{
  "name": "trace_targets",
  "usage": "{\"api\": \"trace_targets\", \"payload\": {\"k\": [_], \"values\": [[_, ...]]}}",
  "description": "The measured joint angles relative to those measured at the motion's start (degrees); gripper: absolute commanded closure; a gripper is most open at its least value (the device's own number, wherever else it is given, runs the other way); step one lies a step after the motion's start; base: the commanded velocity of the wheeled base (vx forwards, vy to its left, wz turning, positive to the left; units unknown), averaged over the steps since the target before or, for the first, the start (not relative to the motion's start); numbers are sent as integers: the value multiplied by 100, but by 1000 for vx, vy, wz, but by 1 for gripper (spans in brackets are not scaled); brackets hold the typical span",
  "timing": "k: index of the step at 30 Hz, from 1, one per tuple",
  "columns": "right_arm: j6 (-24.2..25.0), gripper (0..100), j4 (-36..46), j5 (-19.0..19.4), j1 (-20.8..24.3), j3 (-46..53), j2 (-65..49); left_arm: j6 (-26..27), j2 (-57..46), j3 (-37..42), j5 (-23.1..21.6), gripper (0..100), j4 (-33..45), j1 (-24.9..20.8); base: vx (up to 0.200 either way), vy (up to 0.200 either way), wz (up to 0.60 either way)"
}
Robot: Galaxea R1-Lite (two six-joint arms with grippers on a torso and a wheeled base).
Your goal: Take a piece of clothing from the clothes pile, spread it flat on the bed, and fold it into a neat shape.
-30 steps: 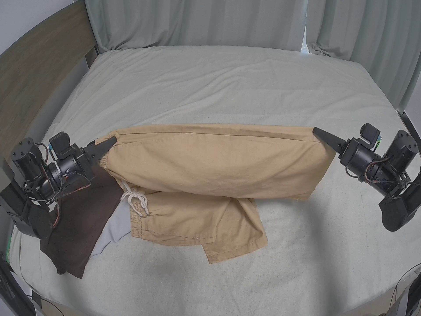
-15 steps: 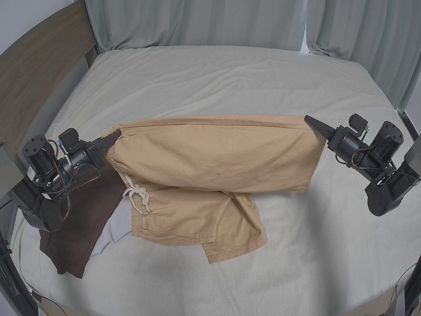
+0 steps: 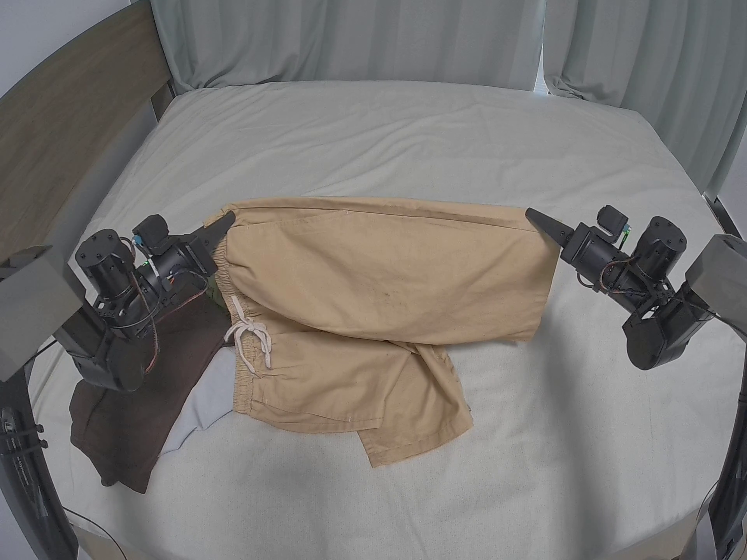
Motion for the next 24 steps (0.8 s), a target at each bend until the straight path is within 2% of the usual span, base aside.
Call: {"api": "trace_targets", "payload": {"k": [24], "values": [[12,100,1319,-74,-39,-2264,1259,-395,1510,-1949,630,100,66,-94,0,0,0]]}}
